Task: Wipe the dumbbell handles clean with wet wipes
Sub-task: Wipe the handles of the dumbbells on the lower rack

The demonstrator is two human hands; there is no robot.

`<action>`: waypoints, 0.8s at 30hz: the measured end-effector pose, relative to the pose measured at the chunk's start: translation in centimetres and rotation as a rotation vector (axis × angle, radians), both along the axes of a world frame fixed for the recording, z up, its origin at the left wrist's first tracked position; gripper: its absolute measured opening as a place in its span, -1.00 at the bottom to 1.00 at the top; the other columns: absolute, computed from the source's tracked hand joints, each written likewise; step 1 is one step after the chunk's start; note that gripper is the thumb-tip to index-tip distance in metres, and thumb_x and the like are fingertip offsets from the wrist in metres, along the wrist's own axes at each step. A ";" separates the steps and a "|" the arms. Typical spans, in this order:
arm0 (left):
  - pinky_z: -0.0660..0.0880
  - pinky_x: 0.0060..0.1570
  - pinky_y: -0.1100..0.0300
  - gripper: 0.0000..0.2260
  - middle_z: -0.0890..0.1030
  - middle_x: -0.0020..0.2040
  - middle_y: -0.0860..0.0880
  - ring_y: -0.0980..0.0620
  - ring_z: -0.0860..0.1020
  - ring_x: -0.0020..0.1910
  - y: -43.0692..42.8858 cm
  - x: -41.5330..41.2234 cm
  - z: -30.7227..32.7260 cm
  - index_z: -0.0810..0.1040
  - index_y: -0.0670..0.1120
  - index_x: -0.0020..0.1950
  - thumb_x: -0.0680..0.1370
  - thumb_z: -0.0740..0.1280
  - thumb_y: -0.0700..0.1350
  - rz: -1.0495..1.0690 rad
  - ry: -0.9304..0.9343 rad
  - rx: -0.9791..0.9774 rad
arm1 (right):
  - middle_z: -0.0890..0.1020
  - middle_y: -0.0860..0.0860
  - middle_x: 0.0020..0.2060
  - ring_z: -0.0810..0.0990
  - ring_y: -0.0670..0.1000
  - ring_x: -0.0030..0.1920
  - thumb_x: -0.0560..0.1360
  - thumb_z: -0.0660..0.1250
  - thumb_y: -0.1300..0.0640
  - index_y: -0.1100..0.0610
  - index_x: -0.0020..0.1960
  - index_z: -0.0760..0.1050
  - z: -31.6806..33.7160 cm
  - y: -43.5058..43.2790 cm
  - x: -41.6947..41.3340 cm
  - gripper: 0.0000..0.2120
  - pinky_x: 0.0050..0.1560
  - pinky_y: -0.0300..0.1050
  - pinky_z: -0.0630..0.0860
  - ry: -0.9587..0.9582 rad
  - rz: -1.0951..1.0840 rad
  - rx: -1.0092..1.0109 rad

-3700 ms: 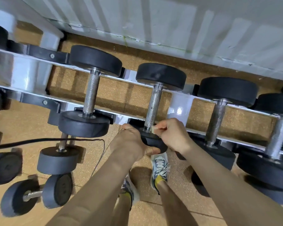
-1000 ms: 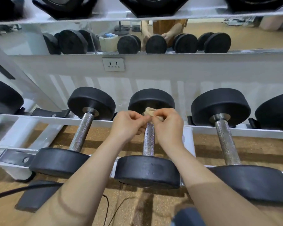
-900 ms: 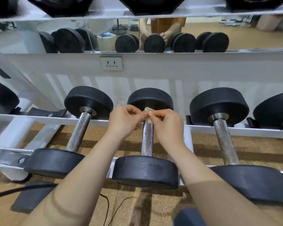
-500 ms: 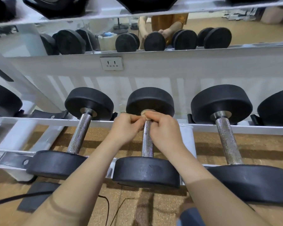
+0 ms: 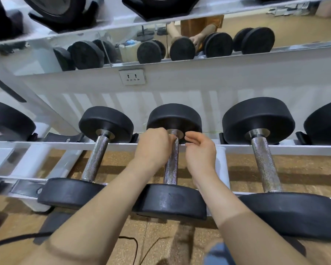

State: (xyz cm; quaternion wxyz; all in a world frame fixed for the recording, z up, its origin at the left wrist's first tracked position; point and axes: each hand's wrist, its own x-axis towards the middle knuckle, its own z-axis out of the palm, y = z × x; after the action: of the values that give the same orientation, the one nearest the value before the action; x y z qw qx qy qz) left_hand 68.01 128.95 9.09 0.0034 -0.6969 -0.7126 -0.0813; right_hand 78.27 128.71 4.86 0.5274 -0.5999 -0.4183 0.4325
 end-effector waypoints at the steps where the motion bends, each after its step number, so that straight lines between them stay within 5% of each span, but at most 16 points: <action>1: 0.31 -0.23 0.11 -0.75 0.65 -0.14 -0.15 -0.21 0.59 -0.09 -0.6 0.0 0.2 0.60 -0.11 -0.09 0.65 0.20 -0.03 -0.062 0.128 0.051 | 0.65 -0.01 0.00 0.61 0.02 0.07 0.43 0.14 0.42 0.03 0.01 0.59 -0.2 0.1 -0.1 -0.60 0.19 -0.08 0.52 0.054 0.006 -0.018; 4: 0.36 -0.22 0.07 -0.82 0.64 -0.11 -0.11 -0.17 0.59 -0.07 -2.0 -1.0 0.7 0.59 -0.03 0.04 0.63 0.20 -0.07 -0.239 0.282 0.025 | 0.67 -0.03 0.00 0.60 0.04 0.07 0.48 0.19 0.36 -0.09 -0.18 0.59 -0.4 0.5 -0.3 -0.62 0.22 0.00 0.53 0.106 0.031 -0.072; 8: 0.41 -0.22 0.12 -0.77 0.64 -0.20 -0.08 0.05 0.50 -0.31 -4.1 -2.4 2.3 0.66 -0.01 0.07 0.59 0.23 -0.02 -0.417 0.182 -0.144 | 0.68 -0.04 -0.04 0.60 0.01 0.04 0.45 0.23 0.35 -0.05 -0.21 0.63 -0.3 0.3 -0.4 -0.65 0.18 -0.03 0.54 0.123 0.044 -0.092; 14: 0.36 -0.34 0.13 -0.70 0.47 -0.41 -0.18 0.01 0.30 -0.43 -2.9 -2.6 1.9 0.57 -0.17 -0.34 0.52 0.33 -0.02 -0.211 -0.193 -0.112 | 0.68 -0.10 -0.21 0.62 -0.04 -0.10 0.40 0.39 0.18 0.01 -0.19 0.65 0.4 -0.2 -0.1 -0.90 -0.04 -0.11 0.57 0.106 0.189 -0.075; 16: 0.32 -0.28 0.17 -0.80 0.55 -0.38 -0.10 0.02 0.37 -0.40 -3.0 -2.7 1.4 0.65 -0.07 -0.25 0.53 0.34 -0.07 -0.257 -0.136 -0.103 | 0.69 -0.11 -0.25 0.64 -0.05 -0.14 0.36 0.48 0.02 0.01 -0.20 0.66 0.6 -0.3 0.2 -0.93 -0.05 -0.09 0.57 -0.008 0.295 -0.025; 19: 0.41 -0.17 0.27 -0.81 0.67 -0.22 0.03 0.07 0.56 -0.23 -4.1 -3.1 1.5 0.71 0.09 0.05 0.55 0.34 -0.13 -0.318 -0.075 -0.147 | 0.67 -0.09 -0.34 0.63 -0.02 -0.22 0.36 0.52 0.09 0.04 -0.29 0.66 0.3 0.0 0.6 -0.92 -0.09 -0.07 0.57 -0.142 0.353 -0.014; 22: 0.44 -0.23 0.44 -0.88 0.62 -0.37 0.20 0.27 0.56 -0.32 -4.6 -3.6 1.3 0.72 0.03 0.00 0.52 0.41 -0.10 -0.157 -0.419 -0.187 | 0.65 -0.07 -0.36 0.64 0.02 -0.23 0.38 0.49 0.11 0.00 -0.31 0.62 -0.3 0.4 0.5 -0.89 -0.10 -0.01 0.60 -0.180 0.202 -0.050; 24: 0.54 -0.10 0.25 -0.95 0.67 -0.29 0.13 0.20 0.60 -0.24 -3.9 -3.2 0.7 0.73 -0.02 -0.12 0.47 0.48 -0.07 -0.079 -0.532 -0.102 | 0.65 -0.05 -0.29 0.63 0.05 -0.18 0.43 0.42 0.15 0.01 -0.28 0.59 -0.4 0.9 0.2 -0.88 -0.10 -0.04 0.58 -0.251 0.073 -0.033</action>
State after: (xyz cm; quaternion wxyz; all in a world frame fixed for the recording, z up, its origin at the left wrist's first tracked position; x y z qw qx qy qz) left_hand 64.80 125.07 9.76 -0.2220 -0.6775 -0.6639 -0.2256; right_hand 78.47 129.61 4.47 0.4446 -0.6423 -0.4956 0.3798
